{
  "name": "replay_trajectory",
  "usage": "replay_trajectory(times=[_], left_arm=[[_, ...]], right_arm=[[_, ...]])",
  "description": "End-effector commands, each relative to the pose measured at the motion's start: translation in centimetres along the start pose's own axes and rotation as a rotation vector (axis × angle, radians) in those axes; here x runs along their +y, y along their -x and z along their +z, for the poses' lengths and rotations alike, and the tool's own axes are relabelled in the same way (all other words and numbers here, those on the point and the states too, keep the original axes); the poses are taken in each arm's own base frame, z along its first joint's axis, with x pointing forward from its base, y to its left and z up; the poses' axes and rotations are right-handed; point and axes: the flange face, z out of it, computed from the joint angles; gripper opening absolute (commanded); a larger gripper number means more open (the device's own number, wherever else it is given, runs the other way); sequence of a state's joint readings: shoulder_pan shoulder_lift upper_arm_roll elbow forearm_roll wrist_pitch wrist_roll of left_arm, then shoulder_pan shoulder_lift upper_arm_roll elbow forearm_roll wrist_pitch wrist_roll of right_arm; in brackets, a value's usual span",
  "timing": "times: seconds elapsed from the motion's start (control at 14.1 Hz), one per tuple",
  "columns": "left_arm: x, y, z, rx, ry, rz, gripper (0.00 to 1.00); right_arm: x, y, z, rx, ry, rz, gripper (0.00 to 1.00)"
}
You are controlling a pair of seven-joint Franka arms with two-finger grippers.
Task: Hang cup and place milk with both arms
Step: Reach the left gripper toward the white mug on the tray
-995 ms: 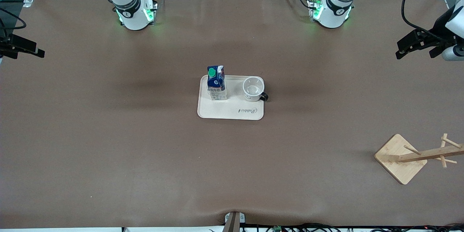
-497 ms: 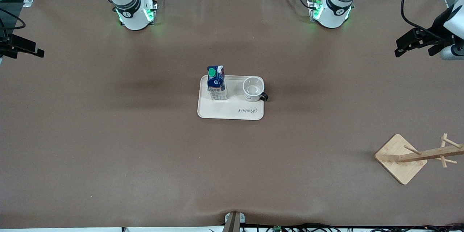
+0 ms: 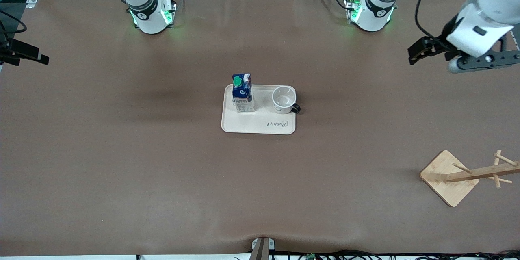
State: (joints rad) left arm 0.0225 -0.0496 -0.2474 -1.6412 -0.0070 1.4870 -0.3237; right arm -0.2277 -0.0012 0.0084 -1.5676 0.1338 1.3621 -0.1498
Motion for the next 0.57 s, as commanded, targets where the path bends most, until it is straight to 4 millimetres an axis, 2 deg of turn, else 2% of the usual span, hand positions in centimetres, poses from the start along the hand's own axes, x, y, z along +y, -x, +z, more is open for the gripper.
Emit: replay_trajectory(times=[0.0,0.21,0.5], left_arm=[[3.7,-0.1,3.2,-0.023,0.005,-0.056,1.00],[9.3,0.4,7.7,-0.016,0.007,-0.157,1.00],[15.6,0.8,13.4,-0.028,0.041,-0.324,1.00]], right_arm=[[0.2,0.3,-0.1,0.001,-0.023,0.006,1.00],[0.2,0.3,0.0,-0.001,-0.023,0.007,1.00],[0.2,0.4,0.0,-0.005,-0.024,0.005,1.00]])
